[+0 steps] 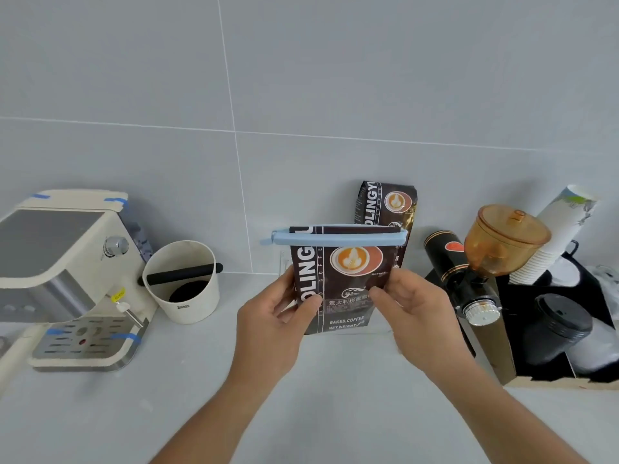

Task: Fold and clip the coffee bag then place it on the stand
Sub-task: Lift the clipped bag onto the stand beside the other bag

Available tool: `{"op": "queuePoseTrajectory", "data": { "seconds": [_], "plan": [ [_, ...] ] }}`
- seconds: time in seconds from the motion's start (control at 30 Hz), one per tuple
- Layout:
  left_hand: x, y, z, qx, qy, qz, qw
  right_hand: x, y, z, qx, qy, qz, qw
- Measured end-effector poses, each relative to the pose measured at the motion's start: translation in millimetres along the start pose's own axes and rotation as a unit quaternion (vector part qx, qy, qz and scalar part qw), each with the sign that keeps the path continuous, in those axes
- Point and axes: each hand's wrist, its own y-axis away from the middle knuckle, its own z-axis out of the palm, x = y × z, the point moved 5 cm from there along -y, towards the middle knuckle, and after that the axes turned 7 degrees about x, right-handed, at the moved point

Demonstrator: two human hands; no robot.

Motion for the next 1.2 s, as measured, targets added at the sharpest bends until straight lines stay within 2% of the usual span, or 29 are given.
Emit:
{"op": "queuePoseTrajectory", "data": {
  "seconds": [0.23, 0.5, 0.87, 1.07, 1.2],
  "plan": [
    [-1, -78, 14, 0.015, -0.048, 0.032, 0.998, 8, -73, 24, 0.001, -0.026, 0.027, 0.999],
    [-37, -143, 32, 0.008, -0.100, 0.013, 0.995, 43, -131, 51, 0.021, -0.059, 0.107, 0.992],
    [-89, -167, 36, -0.013, -0.122, -0.032, 0.992, 97, -152, 71, 0.017, 0.029, 0.105, 0.994],
    [-86, -180, 42, -0.026, -0.149, -0.015, 0.988, 101, -167, 77, 0.033, 0.040, 0.100, 0.994],
    [-88, -185, 45, -0.014, -0.153, -0.014, 0.988, 99, -179, 82, 0.032, 0.086, 0.086, 0.992]
  ]
}}
